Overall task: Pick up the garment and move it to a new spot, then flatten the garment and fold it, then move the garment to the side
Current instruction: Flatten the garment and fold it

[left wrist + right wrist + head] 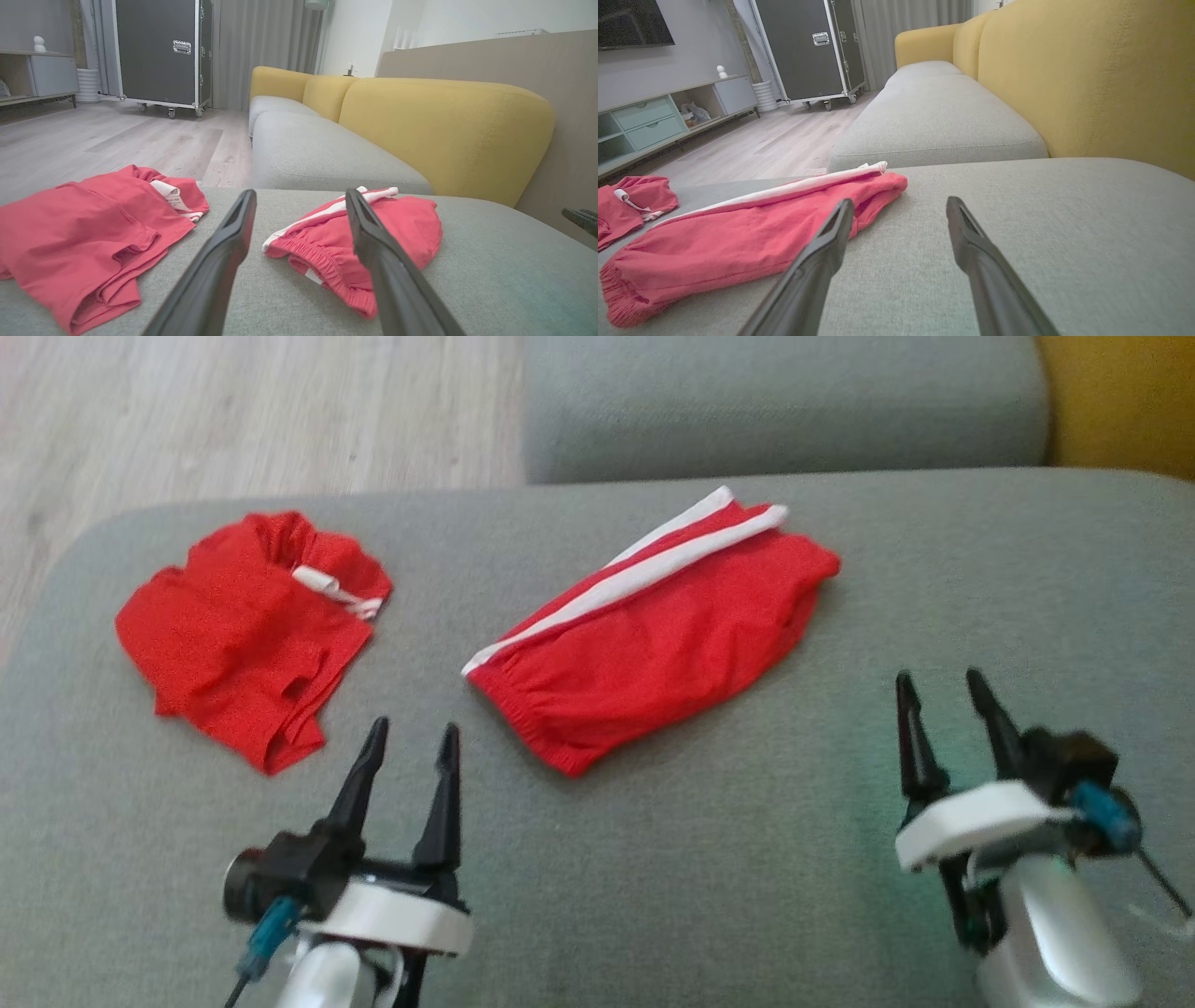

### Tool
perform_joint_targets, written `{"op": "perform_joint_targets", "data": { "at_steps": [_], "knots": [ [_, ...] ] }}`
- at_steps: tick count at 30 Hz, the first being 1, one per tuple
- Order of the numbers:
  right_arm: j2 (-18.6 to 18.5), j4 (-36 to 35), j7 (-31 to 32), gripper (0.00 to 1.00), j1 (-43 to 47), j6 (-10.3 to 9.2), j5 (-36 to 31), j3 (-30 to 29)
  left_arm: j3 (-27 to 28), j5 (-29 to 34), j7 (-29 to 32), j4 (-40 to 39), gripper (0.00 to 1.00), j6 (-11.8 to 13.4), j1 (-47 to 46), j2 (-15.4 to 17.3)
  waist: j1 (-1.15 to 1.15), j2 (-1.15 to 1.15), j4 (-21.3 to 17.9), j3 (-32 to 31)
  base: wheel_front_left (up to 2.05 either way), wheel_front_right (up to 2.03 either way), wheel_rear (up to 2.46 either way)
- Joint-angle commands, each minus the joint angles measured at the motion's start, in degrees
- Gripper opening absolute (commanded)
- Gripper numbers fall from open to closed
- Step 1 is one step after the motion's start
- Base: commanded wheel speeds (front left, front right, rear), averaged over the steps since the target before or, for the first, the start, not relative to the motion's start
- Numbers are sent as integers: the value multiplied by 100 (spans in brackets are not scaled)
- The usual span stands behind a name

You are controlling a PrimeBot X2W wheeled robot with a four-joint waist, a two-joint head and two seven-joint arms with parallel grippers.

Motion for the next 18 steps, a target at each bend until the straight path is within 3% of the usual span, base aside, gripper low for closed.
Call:
{"op": "perform_joint_targets", "data": {
  "at_steps": [1,8,18],
  "knots": [
    [22,-126,-60,100,-433,17,-77,80,69,41,-29,-188,100,-22,-381,-3,0,0,164,216,0,0,0],
    [-77,486,455,100,-1476,17,17,-282,-223,-116,-29,-175,100,-61,-867,-4,0,0,674,806,0,0,0],
    [-680,1959,1211,100,-3023,17,-222,-936,-757,-459,-29,-284,100,58,-1366,-4,0,0,1358,1477,0,0,0]
  ]
}}
